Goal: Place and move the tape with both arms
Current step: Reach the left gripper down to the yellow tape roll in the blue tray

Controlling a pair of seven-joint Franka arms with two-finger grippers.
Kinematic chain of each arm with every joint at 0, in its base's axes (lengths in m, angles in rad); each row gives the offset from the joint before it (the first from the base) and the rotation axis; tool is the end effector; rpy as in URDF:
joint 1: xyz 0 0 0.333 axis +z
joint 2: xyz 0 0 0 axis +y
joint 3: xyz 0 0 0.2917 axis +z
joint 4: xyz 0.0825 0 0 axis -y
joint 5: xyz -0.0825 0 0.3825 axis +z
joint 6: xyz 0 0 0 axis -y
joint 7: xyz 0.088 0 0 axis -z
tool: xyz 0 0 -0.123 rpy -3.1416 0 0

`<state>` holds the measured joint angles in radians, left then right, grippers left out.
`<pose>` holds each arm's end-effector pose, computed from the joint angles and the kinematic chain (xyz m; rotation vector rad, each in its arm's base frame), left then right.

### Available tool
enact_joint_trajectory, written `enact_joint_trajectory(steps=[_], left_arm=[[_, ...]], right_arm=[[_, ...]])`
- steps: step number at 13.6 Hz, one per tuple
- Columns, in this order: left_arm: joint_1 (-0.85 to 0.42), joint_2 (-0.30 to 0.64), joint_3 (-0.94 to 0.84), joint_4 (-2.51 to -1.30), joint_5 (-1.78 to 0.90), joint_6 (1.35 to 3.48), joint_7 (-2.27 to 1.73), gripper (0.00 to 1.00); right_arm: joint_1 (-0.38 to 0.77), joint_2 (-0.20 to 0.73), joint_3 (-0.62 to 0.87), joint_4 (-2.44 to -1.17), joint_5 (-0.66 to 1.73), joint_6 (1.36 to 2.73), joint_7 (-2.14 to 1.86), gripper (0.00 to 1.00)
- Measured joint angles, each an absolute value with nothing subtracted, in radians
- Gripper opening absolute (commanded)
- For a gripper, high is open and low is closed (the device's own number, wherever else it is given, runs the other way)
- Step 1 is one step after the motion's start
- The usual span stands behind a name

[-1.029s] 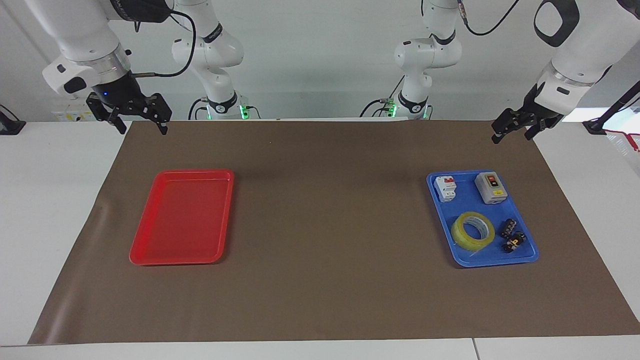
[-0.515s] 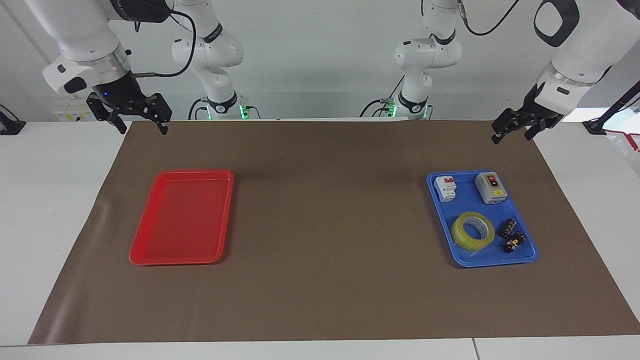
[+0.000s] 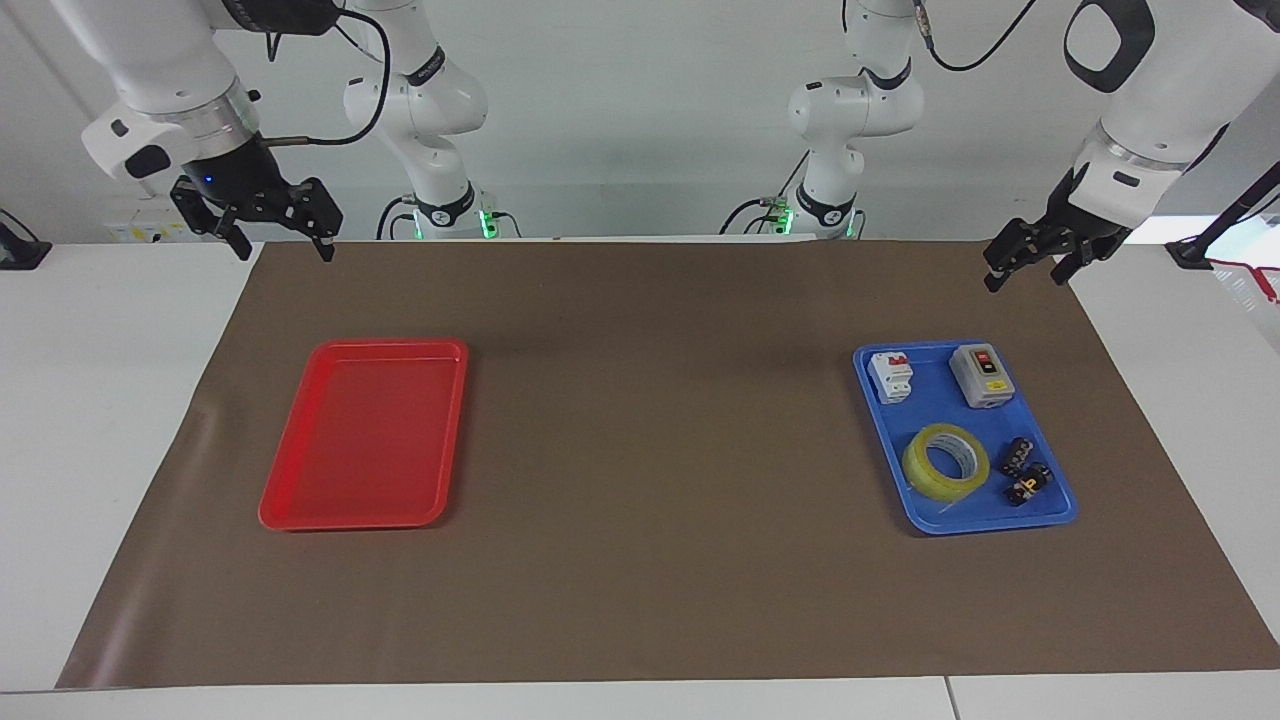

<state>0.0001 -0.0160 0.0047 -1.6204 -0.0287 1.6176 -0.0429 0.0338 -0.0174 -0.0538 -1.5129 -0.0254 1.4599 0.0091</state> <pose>0.5525 -0.0007 0.5738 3.1116 0.0760 0.0197 0.5360 -0.0143 0.6111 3.1165 -0.0490 -0.0557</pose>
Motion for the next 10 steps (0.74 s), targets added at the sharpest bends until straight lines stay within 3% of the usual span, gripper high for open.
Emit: enact_joint_trajectory(steps=[5, 10], left_arm=[[0.003, 0.012, 0.005, -1.722, -0.029, 1.818, -0.043, 1.0], [0.006, 0.153, 0.008, -1.781, -0.029, 2.037, -0.036, 1.0]], right_arm=[[0.034, -0.012, -0.054, -1.512, -0.025, 1.46, 0.009, 1.0], [0.034, -0.011, -0.052, -1.512, -0.025, 1.46, 0.009, 1.0]])
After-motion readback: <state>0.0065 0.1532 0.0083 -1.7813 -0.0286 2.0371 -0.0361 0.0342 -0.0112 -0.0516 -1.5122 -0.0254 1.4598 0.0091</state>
